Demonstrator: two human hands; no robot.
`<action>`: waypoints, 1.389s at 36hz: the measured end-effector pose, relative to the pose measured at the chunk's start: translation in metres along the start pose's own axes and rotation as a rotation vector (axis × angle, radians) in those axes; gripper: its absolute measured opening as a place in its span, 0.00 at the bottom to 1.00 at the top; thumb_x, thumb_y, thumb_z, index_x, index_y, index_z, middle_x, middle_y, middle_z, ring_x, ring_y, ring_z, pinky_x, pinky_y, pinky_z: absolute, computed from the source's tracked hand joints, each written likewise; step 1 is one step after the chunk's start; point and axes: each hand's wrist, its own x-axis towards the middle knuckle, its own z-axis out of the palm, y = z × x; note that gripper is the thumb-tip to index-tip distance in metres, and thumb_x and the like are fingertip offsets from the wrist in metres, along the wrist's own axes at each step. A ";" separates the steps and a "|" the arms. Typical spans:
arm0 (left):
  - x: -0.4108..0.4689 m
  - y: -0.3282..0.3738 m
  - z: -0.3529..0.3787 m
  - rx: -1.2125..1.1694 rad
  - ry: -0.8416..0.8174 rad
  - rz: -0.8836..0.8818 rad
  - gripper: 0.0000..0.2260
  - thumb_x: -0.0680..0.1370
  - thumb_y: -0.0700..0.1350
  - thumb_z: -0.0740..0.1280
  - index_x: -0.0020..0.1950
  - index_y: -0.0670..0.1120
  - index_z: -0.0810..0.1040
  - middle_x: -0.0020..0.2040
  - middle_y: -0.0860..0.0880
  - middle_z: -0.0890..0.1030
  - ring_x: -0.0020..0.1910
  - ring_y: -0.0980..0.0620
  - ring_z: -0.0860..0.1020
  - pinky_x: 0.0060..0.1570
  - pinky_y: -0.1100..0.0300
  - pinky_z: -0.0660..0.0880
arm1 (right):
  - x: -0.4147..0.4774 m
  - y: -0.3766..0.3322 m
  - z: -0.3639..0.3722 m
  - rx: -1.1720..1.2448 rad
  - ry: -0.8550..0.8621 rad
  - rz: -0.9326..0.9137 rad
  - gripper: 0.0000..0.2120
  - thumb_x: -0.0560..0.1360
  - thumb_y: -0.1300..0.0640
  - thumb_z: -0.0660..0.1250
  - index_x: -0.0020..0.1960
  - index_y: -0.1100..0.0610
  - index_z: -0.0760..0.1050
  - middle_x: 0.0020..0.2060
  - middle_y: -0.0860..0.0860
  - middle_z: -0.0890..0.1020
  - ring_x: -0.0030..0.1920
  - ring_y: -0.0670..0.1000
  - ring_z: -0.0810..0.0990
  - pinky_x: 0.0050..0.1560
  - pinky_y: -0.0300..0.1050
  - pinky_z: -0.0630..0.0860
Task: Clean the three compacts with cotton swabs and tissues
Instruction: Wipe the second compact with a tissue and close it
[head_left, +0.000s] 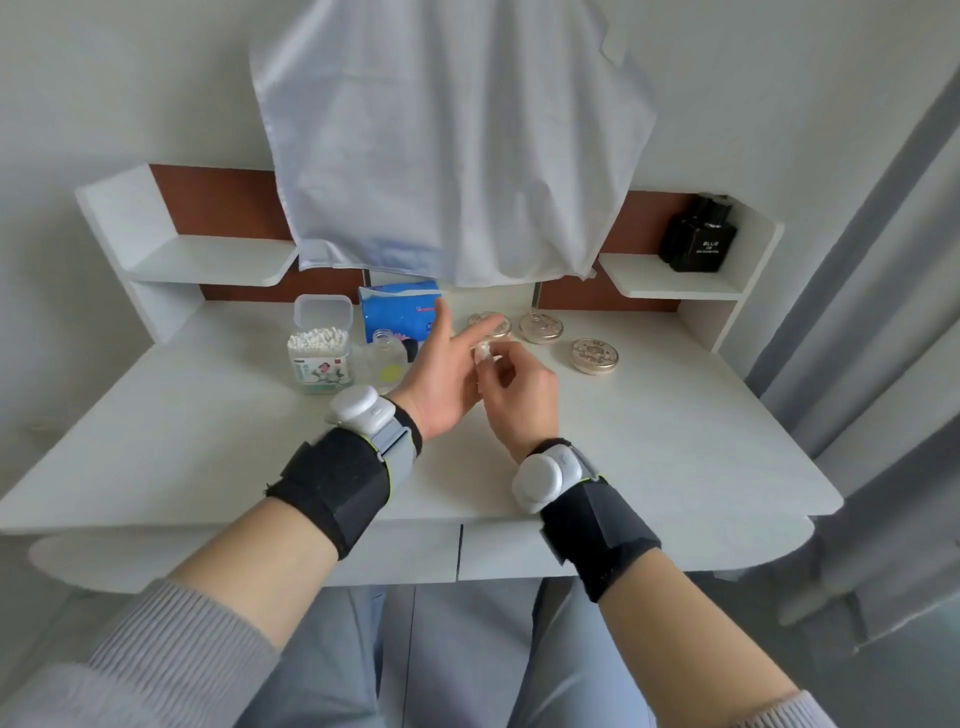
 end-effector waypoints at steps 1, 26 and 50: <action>-0.006 -0.002 -0.005 0.016 -0.017 -0.013 0.37 0.76 0.70 0.42 0.74 0.47 0.66 0.66 0.42 0.75 0.62 0.47 0.75 0.60 0.55 0.71 | 0.001 0.000 -0.002 -0.031 0.011 0.039 0.06 0.76 0.57 0.65 0.47 0.58 0.79 0.34 0.52 0.81 0.36 0.53 0.78 0.40 0.47 0.73; -0.074 -0.011 -0.061 0.931 0.398 0.379 0.07 0.78 0.40 0.67 0.55 0.44 0.80 0.51 0.47 0.82 0.51 0.51 0.79 0.48 0.56 0.78 | -0.014 -0.013 -0.022 -0.029 -0.062 0.196 0.08 0.77 0.54 0.65 0.49 0.57 0.79 0.36 0.48 0.79 0.39 0.50 0.76 0.39 0.39 0.69; -0.292 0.027 -0.215 0.695 1.291 0.567 0.03 0.72 0.38 0.72 0.43 0.45 0.81 0.41 0.48 0.84 0.39 0.54 0.82 0.46 0.60 0.79 | -0.146 -0.185 0.185 0.202 -0.936 -0.182 0.13 0.77 0.63 0.62 0.60 0.57 0.74 0.43 0.51 0.79 0.32 0.51 0.81 0.39 0.41 0.80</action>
